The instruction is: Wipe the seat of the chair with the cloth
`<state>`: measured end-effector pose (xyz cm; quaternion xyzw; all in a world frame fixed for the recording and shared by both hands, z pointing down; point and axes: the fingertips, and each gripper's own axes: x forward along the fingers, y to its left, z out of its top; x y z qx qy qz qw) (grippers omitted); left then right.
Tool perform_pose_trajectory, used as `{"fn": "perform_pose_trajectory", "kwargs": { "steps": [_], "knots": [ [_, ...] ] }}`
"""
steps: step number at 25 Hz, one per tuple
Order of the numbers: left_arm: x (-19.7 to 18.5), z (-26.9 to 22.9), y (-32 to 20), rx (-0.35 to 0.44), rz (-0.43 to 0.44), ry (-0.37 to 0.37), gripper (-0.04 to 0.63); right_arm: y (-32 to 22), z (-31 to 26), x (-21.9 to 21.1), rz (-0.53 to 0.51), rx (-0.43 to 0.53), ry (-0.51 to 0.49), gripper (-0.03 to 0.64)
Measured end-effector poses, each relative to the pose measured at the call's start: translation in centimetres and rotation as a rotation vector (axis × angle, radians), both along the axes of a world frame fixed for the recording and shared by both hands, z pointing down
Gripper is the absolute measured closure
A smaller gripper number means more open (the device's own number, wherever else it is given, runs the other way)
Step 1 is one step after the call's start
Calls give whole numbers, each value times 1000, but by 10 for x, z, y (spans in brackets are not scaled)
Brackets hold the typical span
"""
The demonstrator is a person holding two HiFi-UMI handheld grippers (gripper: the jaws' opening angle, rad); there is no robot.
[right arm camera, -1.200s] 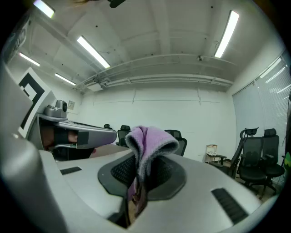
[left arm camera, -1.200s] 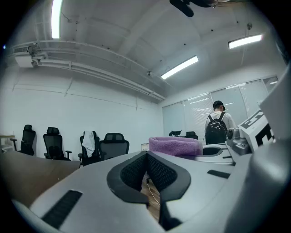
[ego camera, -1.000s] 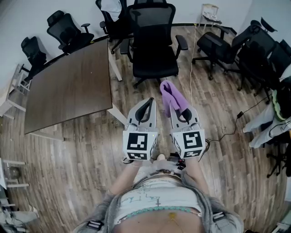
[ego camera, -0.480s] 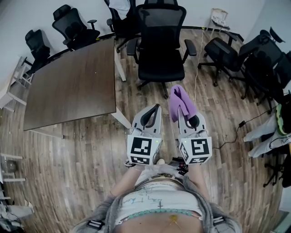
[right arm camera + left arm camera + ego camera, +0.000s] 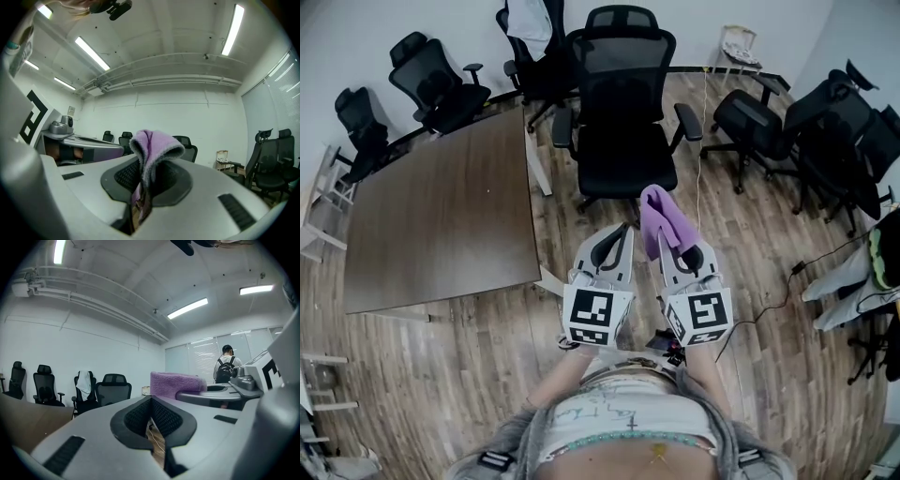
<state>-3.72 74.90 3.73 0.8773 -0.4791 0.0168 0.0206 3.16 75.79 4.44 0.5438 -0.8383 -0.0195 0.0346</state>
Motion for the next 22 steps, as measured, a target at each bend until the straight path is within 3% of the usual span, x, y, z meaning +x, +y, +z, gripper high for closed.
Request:
{"fn": "perform_pose_trajectory", "kwargs": {
  "steps": [14,22],
  "knots": [
    [-50,8,-83,-25,71,-3,586,-76,6,-54,44,-3,-21,569],
    [-45,14,-114,-46,61,-5,586,-106,10,-47,35,-18,-19,569]
  ]
}}
